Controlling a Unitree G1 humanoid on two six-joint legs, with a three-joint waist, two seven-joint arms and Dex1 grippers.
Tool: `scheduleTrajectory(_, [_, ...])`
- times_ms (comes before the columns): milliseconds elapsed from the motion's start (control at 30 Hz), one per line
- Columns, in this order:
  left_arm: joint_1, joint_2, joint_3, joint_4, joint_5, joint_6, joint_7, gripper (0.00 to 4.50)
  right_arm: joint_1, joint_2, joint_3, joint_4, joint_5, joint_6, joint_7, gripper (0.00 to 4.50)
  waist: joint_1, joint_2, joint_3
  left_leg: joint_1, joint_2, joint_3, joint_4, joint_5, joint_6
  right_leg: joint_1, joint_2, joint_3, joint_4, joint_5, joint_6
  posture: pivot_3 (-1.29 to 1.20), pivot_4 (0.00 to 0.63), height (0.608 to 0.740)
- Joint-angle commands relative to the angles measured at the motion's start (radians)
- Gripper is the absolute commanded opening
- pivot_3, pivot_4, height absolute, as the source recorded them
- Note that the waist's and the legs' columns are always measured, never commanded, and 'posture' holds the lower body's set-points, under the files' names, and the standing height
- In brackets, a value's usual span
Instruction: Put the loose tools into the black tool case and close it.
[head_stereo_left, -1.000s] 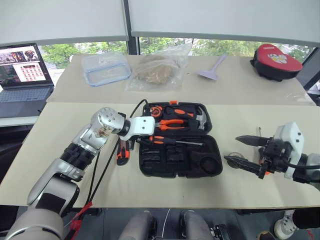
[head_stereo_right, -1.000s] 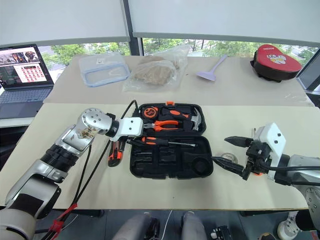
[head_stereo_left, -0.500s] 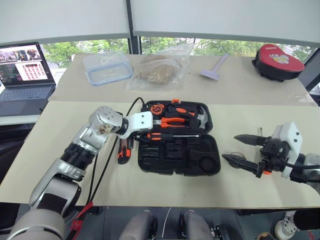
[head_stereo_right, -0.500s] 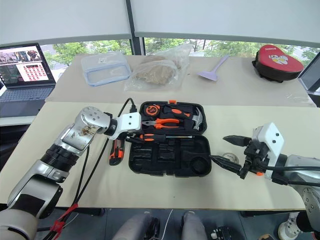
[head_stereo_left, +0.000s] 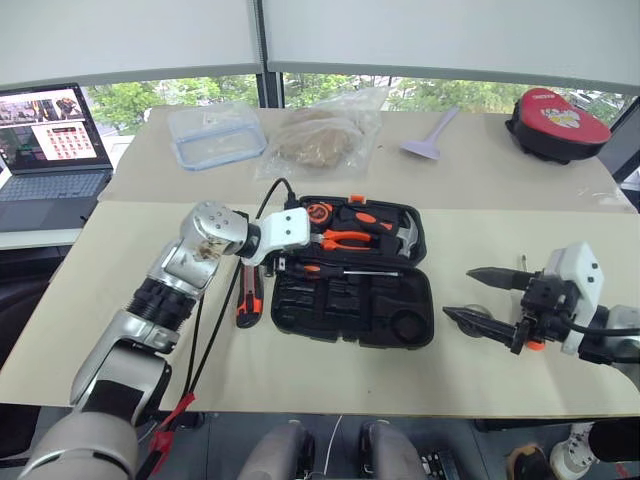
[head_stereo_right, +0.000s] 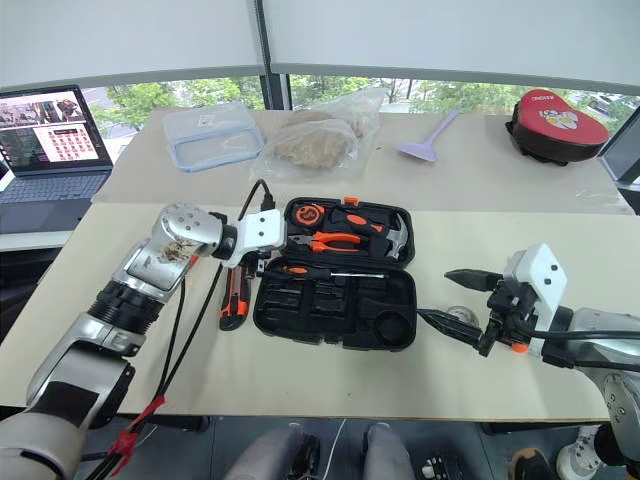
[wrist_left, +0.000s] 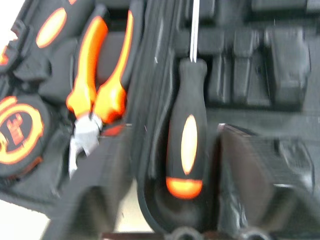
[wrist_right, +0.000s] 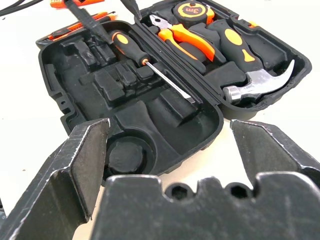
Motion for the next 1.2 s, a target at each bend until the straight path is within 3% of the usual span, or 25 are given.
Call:
scheduleTrajectory(33, [-0.042,-0.028,0.018,0.03,-0.002,-0.033,0.011,1.26,0.002,0.008,-0.026,-0.019,0.004,-0.025,-0.002,4.5,0.0,0.0,0.0,0.0,0.0,0.0,0.0,0.0,0.0,0.0,0.0,0.0,0.0,0.0,0.0,0.0,0.15,0.722])
scheduleTrajectory(133, [-0.052,-0.053,0.012,0.063,0.009,-0.049,0.023,0.12,0.005,0.013,-0.021,-0.022,0.002,-0.027,-0.007,4.5,0.0,0.0,0.0,0.0,0.0,0.0,0.0,0.0,0.0,0.0,0.001,0.0,0.0,0.0,0.0,0.0,0.15,0.722])
scheduleTrajectory(167, [-0.053,-0.062,0.01,0.071,0.012,-0.055,0.023,0.02,0.006,0.014,-0.02,-0.023,0.002,-0.027,-0.009,4.5,0.0,0.0,0.0,0.0,0.0,0.0,0.0,0.0,0.0,0.0,0.001,0.0,0.0,0.0,0.0,0.0,0.15,0.722])
scheduleTrajectory(367, [-0.032,-0.089,-0.058,0.086,0.07,-0.087,0.008,0.02,0.005,0.018,-0.016,-0.023,0.0,-0.023,-0.017,4.5,0.0,0.0,0.0,0.0,0.0,0.0,0.0,0.0,0.0,0.0,0.001,0.0,0.0,0.0,0.0,0.0,0.15,0.722])
scheduleTrajectory(633, [-0.033,-0.094,-0.135,0.199,0.203,-0.273,0.059,0.02,-0.001,0.024,-0.002,-0.023,-0.005,-0.021,-0.029,4.5,0.002,-0.001,-0.002,0.0,0.0,0.0,0.001,0.0,0.0,0.001,-0.001,0.0,0.0,0.0,0.0,0.0,0.15,0.722])
scheduleTrajectory(833, [-0.053,-0.127,-0.067,0.219,0.136,-0.23,0.032,0.02,0.017,0.026,-0.03,-0.02,-0.02,-0.021,-0.044,4.5,0.007,0.0,-0.004,0.001,0.0,0.0,0.001,0.0,0.0,0.002,-0.001,0.0,0.0,0.0,0.0,0.0,0.15,0.722])
scheduleTrajectory(933, [-0.069,-0.119,0.058,0.163,-0.022,-0.086,-0.041,0.02,0.057,0.023,-0.118,-0.015,-0.018,-0.002,-0.067,4.5,0.006,-0.001,-0.004,0.0,0.0,0.0,0.002,0.0,0.0,0.001,0.0,0.0,0.001,0.0,0.0,0.0,0.15,0.722])
scheduleTrajectory(1033, [-0.067,-0.077,0.164,0.056,-0.192,0.112,-0.135,0.75,0.103,0.031,-0.227,0.0,0.003,0.05,-0.111,4.5,-0.001,-0.001,-0.004,-0.007,0.0,0.0,0.005,0.0,0.001,-0.006,0.002,-0.001,0.003,0.0,0.0,0.0,0.15,0.722])
scheduleTrajectory(1200, [0.028,0.066,0.292,-0.265,-0.509,0.525,-0.249,2.59,0.256,0.093,-0.41,0.0,-0.033,0.13,-0.204,4.5,-0.008,0.001,-0.005,-0.006,0.001,-0.001,0.005,0.0,0.001,-0.005,0.002,0.0,0.003,0.0,0.0,0.0,0.15,0.722])
